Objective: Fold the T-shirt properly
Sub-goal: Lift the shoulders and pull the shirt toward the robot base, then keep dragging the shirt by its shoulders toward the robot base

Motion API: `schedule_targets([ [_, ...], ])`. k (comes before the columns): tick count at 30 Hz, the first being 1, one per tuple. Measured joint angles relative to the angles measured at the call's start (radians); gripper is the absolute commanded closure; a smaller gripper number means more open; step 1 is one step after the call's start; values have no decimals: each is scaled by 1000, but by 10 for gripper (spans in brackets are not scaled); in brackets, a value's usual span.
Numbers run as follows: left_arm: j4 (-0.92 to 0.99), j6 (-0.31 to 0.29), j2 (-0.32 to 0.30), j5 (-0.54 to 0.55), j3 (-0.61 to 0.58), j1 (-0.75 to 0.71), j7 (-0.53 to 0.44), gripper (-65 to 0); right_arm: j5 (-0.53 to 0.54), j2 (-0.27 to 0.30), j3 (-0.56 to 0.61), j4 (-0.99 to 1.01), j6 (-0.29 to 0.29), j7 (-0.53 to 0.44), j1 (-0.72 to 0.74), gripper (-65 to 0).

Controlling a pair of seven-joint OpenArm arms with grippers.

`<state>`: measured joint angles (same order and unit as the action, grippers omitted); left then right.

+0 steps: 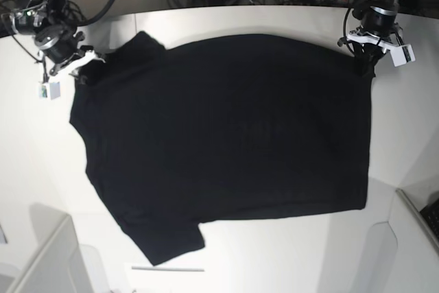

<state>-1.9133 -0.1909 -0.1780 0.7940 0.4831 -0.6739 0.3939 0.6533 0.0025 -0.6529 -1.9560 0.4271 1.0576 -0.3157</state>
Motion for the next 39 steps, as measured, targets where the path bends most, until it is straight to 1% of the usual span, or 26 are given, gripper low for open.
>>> schedule_targets([
  [4,0,-3,0,0,0,18,3,0,-4,2,-2,2,-1,26,30,0],
  [6,0,8,0,0,0,23,3,0,-4,3,6,2,-55,20,47,0],
  [7,1,36,0,0,0,29,5,0,-2,2,9,2,-64,20,58,0],
  [9,3,61,1,-3,0,52,7,0,-1,3,10,2,-72,20,72,0],
  [13,3,64,-2,-6,-2,70,4,0,-3,3,15,9,-80,19,113,0],
  [16,25,62,-2,-7,-2,91,2,0,1,11,54,53,-80,19,136,0],
  [19,44,64,-2,-7,-2,101,7,0,-7,22,80,113,-132,13,159,0],
  [27,132,63,-2,-6,0,166,7,0,-3,25,90,193,-133,16,264,0],
  [32,161,65,-2,-7,0,192,8,0,-9,26,133,246,-140,16,297,0],
  [33,161,64,-2,-7,0,199,7,0,-34,22,133,248,-140,16,306,0],
  [35,161,64,-3,-7,0,209,6,0,-117,22,146,253,-140,13,329,0],
  [37,161,114,-2,-6,-1,219,7,0,-165,25,175,264,-140,12,349,0],
  [38,161,149,-2,-5,-3,225,7,0,-168,22,188,266,-140,3,356,0],
  [39,164,163,-2,-6,-3,231,6,0,-159,21,193,272,-139,-22,359,0],
])
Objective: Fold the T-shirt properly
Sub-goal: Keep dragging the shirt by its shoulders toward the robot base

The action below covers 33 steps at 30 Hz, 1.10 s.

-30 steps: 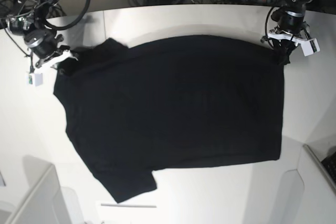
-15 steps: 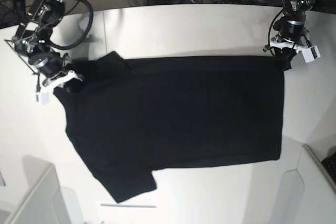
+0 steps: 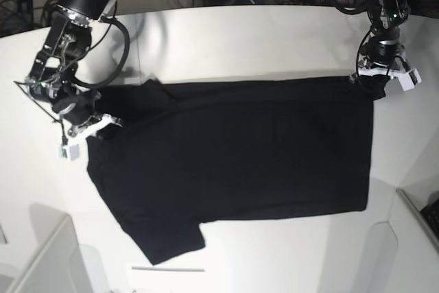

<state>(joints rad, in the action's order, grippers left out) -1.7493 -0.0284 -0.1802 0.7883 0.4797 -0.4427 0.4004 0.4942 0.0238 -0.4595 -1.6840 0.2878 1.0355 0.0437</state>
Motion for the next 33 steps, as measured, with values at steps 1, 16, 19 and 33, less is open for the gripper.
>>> schedule_targets([
  [1,4,0,-2,0,0,5,0,0,-1,-3,0,9,0,-13,4,0],
  [16,55,43,-62,0,-69,94,-2,0,-20,3,-1,103,-1,-29,84,0],
  [19,96,45,-78,0,-91,114,0,0,-17,4,-1,103,-1,-34,94,0],
  [33,148,52,-78,2,-91,178,1,0,-24,3,-1,233,-1,-74,144,0],
])
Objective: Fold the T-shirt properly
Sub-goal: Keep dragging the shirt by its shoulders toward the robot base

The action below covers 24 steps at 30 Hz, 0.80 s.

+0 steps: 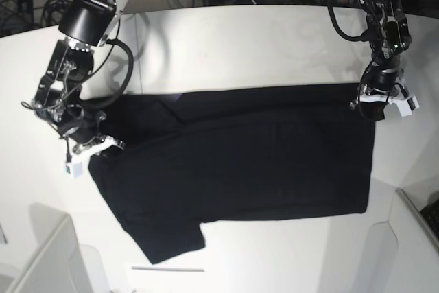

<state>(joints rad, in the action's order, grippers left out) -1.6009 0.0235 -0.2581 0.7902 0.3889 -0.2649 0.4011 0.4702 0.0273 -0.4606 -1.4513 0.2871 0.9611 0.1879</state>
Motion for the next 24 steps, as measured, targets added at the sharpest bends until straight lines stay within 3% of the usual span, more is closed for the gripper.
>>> schedule_targets([
  [15,65,0,0,0,0,51,1,0,0,0,0,66,0,-30,27,0],
  [19,65,0,0,-2,9,93,120,0,1,0,0,66,0,-31,27,0],
  [22,63,0,0,-3,10,117,143,0,0,0,0,66,0,-31,27,0],
  [24,60,0,0,-3,10,114,143,0,0,0,-2,66,0,-31,27,-104],
])
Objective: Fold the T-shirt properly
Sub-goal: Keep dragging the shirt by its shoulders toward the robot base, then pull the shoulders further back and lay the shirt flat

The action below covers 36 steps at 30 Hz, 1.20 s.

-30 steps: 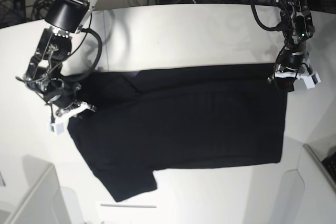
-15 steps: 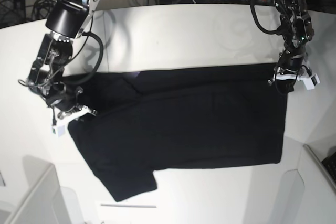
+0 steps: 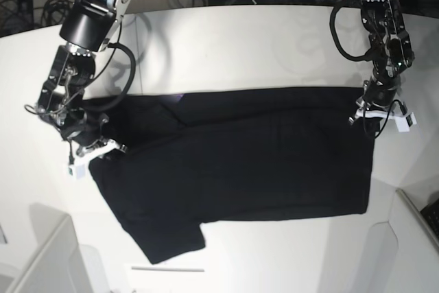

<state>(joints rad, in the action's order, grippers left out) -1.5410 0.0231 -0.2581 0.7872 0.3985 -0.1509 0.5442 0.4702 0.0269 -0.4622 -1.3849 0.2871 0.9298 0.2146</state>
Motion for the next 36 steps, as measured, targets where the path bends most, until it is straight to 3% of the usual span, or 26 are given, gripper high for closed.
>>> schedule_targets([
  [2,0,1,0,0,0,-3,9,-21,0,0,-3,0,0,-1,0,-204],
  [4,-1,0,0,0,0,-2,9,-94,0,0,-6,0,0,-3,0,-263],
  [8,-2,1,0,0,0,-2,6,-296,0,0,-7,-2,0,-8,-1,-269],
  [11,-5,0,4,0,31,-2,11,-429,1,-3,-7,-37,-5,-69,-23,-269],
  [13,-20,1,5,-1,68,-6,10,-472,0,-5,-7,-95,-89,-103,-51,-272],
  [18,-166,-3,5,11,129,-65,12,-481,12,-8,-2,-293,-151,-149,-153,-272],
  [23,-222,3,40,6,182,-170,6,-481,16,-74,-10,-451,-284,-152,-288,-281],
  [29,-221,-15,117,7,275,-249,14,-481,19,-167,-69,-505,-290,-151,-398,-378],
  [32,-203,-109,127,8,281,-260,5,-481,18,-168,-108,-504,-291,-154,-422,-380],
  [36,-100,-110,138,9,278,-251,11,-481,129,-165,-174,-441,-291,-159,-432,-378],
])
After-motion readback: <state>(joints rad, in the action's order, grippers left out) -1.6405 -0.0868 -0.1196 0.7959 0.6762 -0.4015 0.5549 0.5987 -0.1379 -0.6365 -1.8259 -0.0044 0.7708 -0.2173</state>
